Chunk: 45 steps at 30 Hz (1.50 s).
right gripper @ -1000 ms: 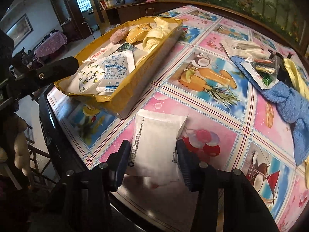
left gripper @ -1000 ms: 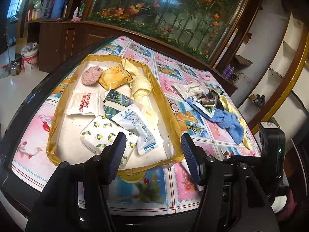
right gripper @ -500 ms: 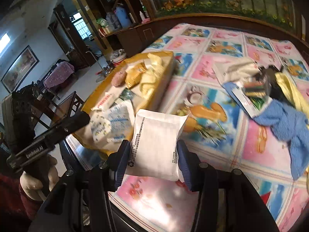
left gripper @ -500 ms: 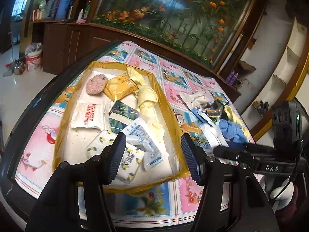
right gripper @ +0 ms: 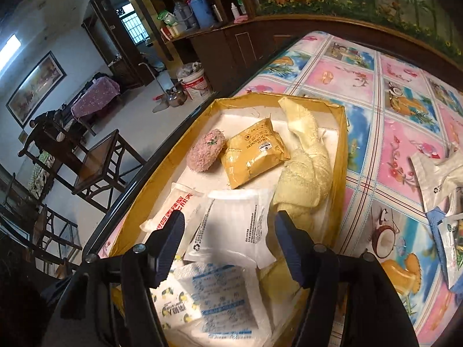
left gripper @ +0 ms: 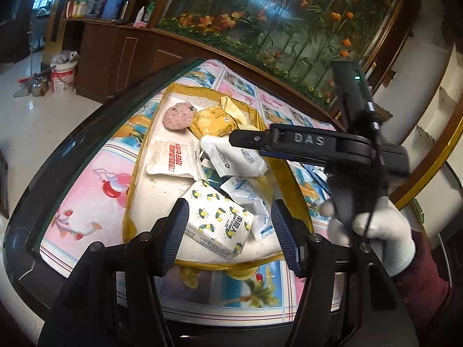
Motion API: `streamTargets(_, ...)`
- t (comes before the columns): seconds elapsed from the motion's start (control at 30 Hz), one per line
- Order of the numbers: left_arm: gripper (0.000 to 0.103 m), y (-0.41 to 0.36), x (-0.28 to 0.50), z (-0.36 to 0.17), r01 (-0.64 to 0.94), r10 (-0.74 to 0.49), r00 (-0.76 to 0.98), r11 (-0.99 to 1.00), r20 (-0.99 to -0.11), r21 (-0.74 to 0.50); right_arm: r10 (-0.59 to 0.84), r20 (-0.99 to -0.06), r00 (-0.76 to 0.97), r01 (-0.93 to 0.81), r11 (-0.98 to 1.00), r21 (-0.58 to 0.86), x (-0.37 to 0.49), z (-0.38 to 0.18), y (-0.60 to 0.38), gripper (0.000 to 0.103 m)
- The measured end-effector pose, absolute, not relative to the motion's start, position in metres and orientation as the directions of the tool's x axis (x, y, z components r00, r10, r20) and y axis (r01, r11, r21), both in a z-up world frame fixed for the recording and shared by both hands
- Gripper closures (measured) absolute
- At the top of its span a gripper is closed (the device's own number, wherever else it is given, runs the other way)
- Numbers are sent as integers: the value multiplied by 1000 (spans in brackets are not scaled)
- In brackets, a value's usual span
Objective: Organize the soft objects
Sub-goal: 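Lower the white packet into the box and open the right gripper, then grasp the yellow towel with the right gripper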
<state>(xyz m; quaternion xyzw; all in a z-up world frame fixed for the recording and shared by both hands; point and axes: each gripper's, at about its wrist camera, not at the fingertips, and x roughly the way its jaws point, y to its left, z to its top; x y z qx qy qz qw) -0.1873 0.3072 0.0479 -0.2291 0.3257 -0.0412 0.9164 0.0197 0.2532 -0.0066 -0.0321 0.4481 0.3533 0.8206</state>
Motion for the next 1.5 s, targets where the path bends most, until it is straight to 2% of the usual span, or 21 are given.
streamTargets(0.2,43,301,-186,55,-19,-265,790,891,-553,-454,615,-688,385,-580,741,338,9,9,205,38)
streamTargets(0.3,43,287,-184,59,44,-310,782,893,-540,-448,596,-660,456,-531,778,335,5,23,150,38)
streamTargets(0.47,43,256,-180,69,139,-363,761,901,-537,-411,389,-606,693,-293,921,257,14,48,18,38)
streamTargets(0.57,44,239,-175,71,164,-380,747,900,-546,-403,256,-638,726,-138,964,229,33,43,-48,38)
streamTargets(0.67,44,223,-174,72,180,-393,732,899,-556,-399,224,-685,693,-56,964,259,48,22,-87,38)
streamTargets(0.8,44,203,-173,77,197,-394,716,906,-576,-375,474,-712,518,-185,875,447,39,-16,-71,37)
streamTargets(0.87,44,194,-172,81,209,-396,710,908,-583,-363,636,-661,398,-329,771,545,18,-17,-49,37)
streamTargets(0.93,44,184,-172,83,223,-399,702,910,-590,-350,761,-568,312,-423,647,634,-2,-7,-42,37)
streamTargets(1.0,44,173,-169,82,239,-414,686,905,-598,-352,726,-573,380,-464,686,561,-18,10,-44,37)
streamTargets(1.1,44,157,-162,77,254,-436,655,896,-617,-363,599,-622,505,-429,799,421,-27,20,-55,37)
streamTargets(1.27,44,126,-148,72,274,-425,623,905,-657,-326,522,-646,558,-369,852,370,-30,12,-75,37)
streamTargets(1.5,44,115,-111,67,213,-375,630,926,-680,-313,464,-682,566,-403,877,262,-30,1,-62,37)
